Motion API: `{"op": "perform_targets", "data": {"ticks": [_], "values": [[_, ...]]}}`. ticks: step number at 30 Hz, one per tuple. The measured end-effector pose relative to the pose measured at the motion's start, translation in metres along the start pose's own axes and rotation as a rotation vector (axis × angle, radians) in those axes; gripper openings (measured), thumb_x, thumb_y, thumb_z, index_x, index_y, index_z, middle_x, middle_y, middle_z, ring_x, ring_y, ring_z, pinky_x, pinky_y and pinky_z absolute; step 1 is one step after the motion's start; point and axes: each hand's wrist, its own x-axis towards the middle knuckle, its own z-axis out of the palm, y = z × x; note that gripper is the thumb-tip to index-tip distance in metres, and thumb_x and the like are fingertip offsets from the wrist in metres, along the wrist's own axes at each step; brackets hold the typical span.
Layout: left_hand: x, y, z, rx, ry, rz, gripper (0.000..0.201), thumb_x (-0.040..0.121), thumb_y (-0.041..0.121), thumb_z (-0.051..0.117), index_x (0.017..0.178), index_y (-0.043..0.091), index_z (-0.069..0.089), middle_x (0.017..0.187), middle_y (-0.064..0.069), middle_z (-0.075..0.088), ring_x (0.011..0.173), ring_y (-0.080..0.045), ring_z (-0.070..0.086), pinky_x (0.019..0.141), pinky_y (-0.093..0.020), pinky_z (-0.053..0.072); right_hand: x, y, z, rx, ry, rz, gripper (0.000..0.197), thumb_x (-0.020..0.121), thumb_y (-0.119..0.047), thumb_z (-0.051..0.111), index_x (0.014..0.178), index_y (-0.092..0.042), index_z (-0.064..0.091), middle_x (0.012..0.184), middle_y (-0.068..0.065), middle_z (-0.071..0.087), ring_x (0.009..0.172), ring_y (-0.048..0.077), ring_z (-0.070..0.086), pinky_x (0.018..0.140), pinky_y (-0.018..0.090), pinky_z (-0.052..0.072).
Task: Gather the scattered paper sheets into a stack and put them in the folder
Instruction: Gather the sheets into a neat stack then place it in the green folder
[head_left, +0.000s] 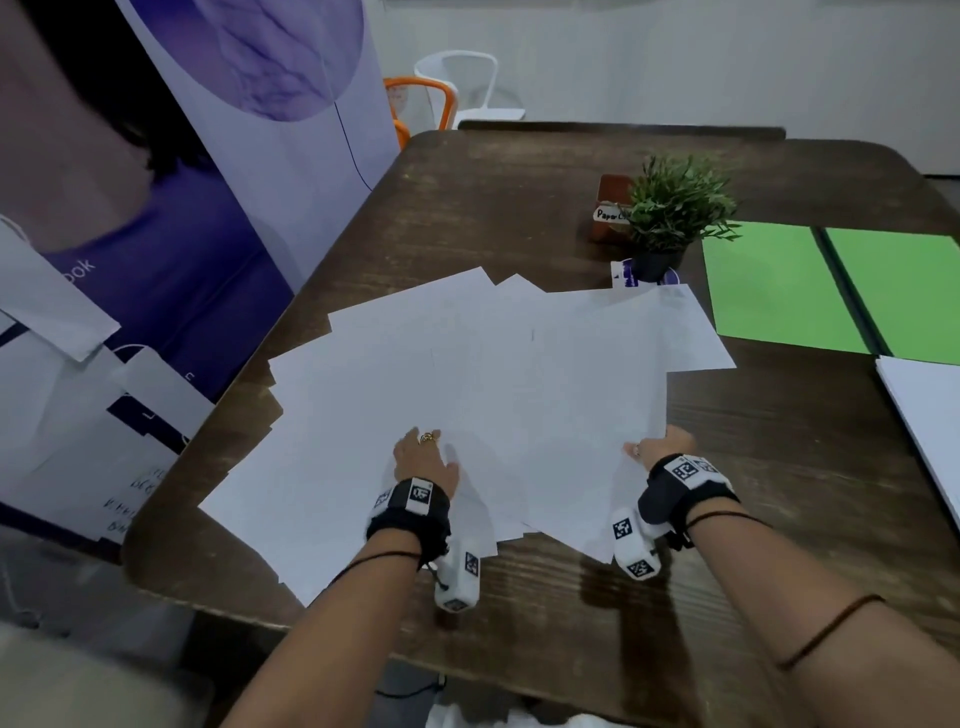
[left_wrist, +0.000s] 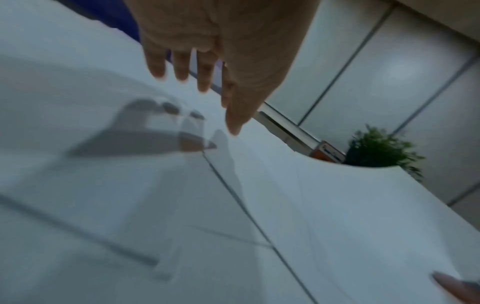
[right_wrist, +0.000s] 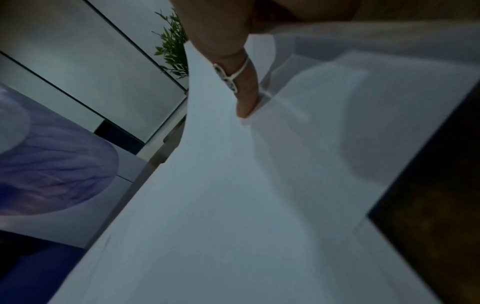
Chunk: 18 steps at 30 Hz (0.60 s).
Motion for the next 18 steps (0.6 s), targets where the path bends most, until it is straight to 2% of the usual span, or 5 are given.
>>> {"op": "perform_targets", "data": {"ticks": [2,5,7,11,18], "values": [[0.009,0.001,0.000,0.122,-0.085,-0.141,0.093,0.083,0.040,0.066,0.150,0.029,0.003,0.155,-0.013,-0.017,0.142,-0.039,-0.013,0.114,-0.057,0.008,0.014,-0.005,0.001,-0.002,-0.012,0.056,0.047,0.092,-0.031,0.056,0.128,-0.001,0.051,0.134,0.013,0.051,0.118,0.026,0.052,0.098,0.027,0.043],[0.014,-0.003,0.006,0.158,-0.168,-0.239,0.119,0.070,0.064,0.066,0.145,0.033,-0.020,0.152,-0.016,-0.027,0.140,-0.043,-0.018,0.110,-0.064,0.009,0.020,-0.015,0.008,-0.191,-0.071,-0.054,0.045,0.085,-0.018,0.065,0.124,0.002,0.053,0.123,0.015,0.059,0.107,0.030,0.059,0.087,0.032,0.050],[0.012,-0.007,0.009,0.177,-0.196,-0.221,0.125,0.065,0.075,0.062,0.146,0.027,-0.021,0.153,-0.016,-0.023,0.141,-0.042,-0.014,0.111,-0.061,0.012,0.016,-0.021,0.013,-0.228,-0.084,-0.125,0.038,0.087,-0.011,0.061,0.123,0.001,0.054,0.120,0.016,0.061,0.105,0.032,0.059,0.081,0.030,0.047],[0.009,-0.014,0.007,0.203,-0.166,-0.194,0.130,0.063,0.081,0.056,0.149,0.011,-0.012,0.156,-0.013,-0.014,0.143,-0.038,-0.004,0.114,-0.052,0.012,0.007,-0.031,0.020,-0.301,-0.117,-0.280,0.048,0.092,-0.011,0.053,0.138,-0.004,0.039,0.136,0.016,0.049,0.122,0.032,0.048,0.094,0.030,0.039],[0.012,-0.021,0.004,0.235,-0.117,-0.127,0.112,0.076,0.072,0.052,0.149,0.006,-0.001,0.158,-0.009,0.003,0.142,-0.034,0.013,0.113,-0.042,0.023,0.017,-0.014,0.020,-0.184,-0.103,-0.252,0.035,0.080,0.002,0.062,0.114,-0.004,0.059,0.111,0.015,0.065,0.101,0.030,0.060,0.078,0.025,0.043]]}}
